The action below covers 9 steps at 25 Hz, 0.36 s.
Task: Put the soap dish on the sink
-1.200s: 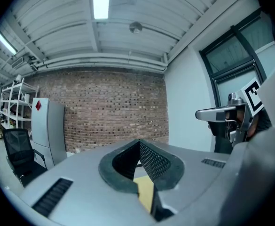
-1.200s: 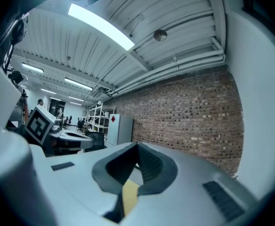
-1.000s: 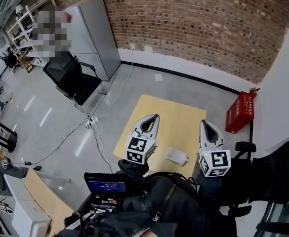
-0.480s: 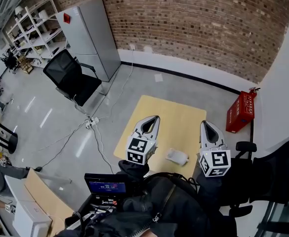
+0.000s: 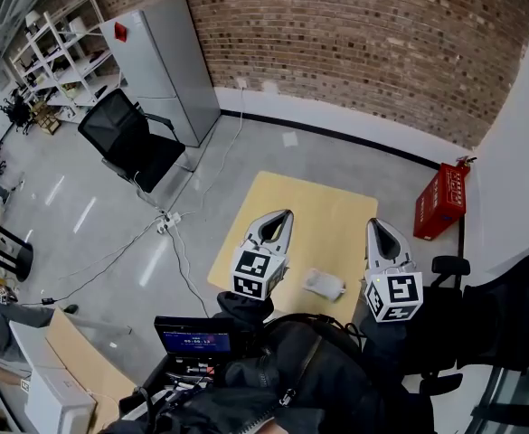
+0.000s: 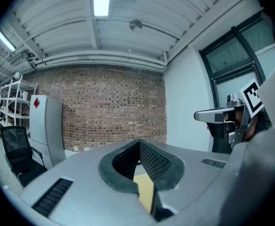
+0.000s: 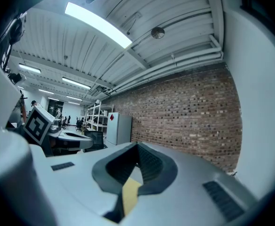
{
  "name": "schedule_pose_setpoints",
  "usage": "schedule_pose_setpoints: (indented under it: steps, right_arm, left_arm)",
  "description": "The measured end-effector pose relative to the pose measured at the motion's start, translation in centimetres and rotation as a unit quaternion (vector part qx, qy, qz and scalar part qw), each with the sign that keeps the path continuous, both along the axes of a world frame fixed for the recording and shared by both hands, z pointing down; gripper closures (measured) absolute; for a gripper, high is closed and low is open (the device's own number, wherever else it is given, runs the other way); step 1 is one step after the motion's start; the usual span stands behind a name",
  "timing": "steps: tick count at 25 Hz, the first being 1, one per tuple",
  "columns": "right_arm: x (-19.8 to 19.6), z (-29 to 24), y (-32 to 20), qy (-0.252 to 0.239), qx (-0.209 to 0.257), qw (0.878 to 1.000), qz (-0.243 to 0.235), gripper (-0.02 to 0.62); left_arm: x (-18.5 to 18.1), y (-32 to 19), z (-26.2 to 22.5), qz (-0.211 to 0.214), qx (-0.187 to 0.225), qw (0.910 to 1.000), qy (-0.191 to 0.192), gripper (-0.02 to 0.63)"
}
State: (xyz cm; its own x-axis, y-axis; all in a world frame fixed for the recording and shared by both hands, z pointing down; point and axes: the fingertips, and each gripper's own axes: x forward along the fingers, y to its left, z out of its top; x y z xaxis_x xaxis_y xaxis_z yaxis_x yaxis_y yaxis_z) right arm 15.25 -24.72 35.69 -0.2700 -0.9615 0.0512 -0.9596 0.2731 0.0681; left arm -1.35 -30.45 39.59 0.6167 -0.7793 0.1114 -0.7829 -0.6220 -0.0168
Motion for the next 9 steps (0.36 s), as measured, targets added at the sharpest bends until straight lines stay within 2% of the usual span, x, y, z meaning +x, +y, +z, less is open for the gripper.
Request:
schedule_pose_setpoints:
  steps: [9]
  right_arm:
    - [0.6, 0.34, -0.13, -0.002, -0.002, 1.0, -0.004, 0.589]
  left_arm:
    - [0.88, -0.06, 0.11, 0.002, -0.002, 1.0, -0.001, 0.604]
